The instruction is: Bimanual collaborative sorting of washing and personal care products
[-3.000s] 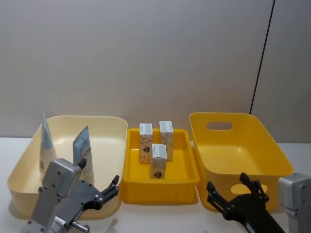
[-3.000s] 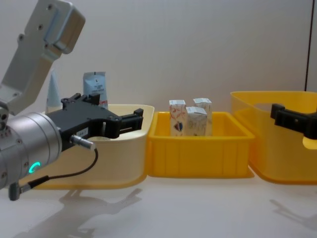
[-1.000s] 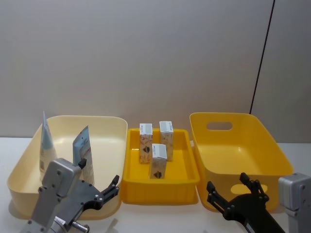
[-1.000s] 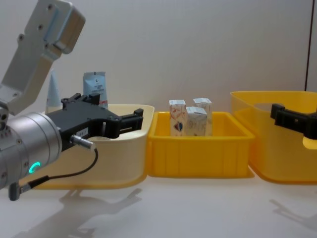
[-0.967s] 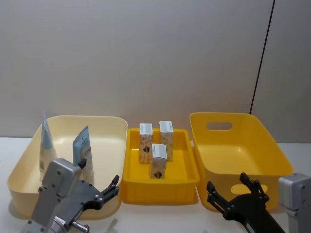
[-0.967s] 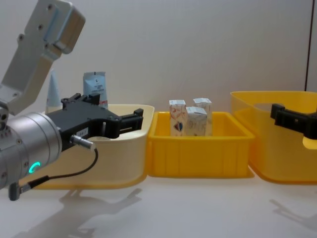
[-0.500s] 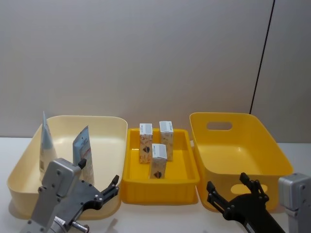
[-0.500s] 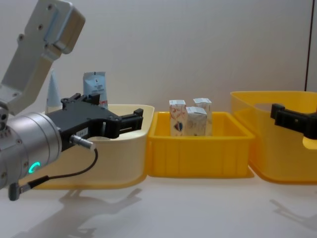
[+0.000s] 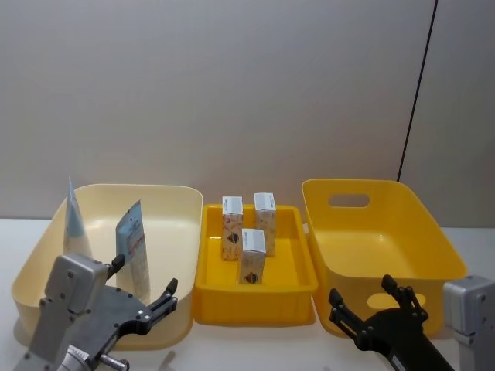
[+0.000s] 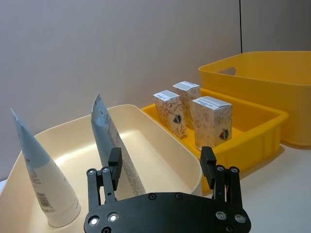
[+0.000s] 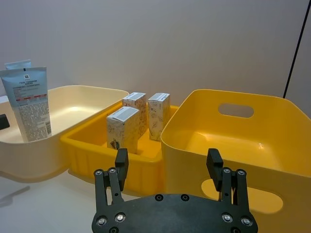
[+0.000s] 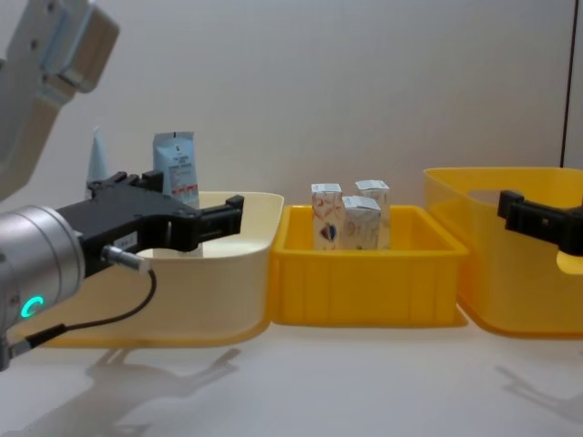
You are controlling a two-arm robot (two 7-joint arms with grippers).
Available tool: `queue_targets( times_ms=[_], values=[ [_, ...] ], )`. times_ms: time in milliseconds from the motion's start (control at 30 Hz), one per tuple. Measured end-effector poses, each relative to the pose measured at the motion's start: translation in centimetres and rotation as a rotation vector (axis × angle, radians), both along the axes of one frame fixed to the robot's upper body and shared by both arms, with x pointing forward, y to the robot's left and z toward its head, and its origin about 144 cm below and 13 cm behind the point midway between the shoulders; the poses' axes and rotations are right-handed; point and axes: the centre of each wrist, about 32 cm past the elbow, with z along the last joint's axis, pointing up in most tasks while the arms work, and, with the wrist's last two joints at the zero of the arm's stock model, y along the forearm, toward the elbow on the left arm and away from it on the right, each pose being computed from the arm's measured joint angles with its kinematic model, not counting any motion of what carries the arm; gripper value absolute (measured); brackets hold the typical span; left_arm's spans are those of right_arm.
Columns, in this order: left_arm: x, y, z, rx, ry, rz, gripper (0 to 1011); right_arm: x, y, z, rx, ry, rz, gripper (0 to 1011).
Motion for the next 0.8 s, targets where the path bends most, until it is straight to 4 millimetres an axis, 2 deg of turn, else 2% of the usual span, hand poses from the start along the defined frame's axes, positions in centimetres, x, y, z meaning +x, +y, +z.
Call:
queue_targets(
  times_ms=[400,800],
  values=[
    [-0.2,1.1,0.3,-0.066,0.025,0.008,1002,0.0,0.0,0.0,0.000,0.000,0.000,1001],
    [1.0,2.5,0.7,-0.125,0.072,0.035,1002,0.0,0.0,0.0,0.000,0.000,0.000,1001]
  ],
)
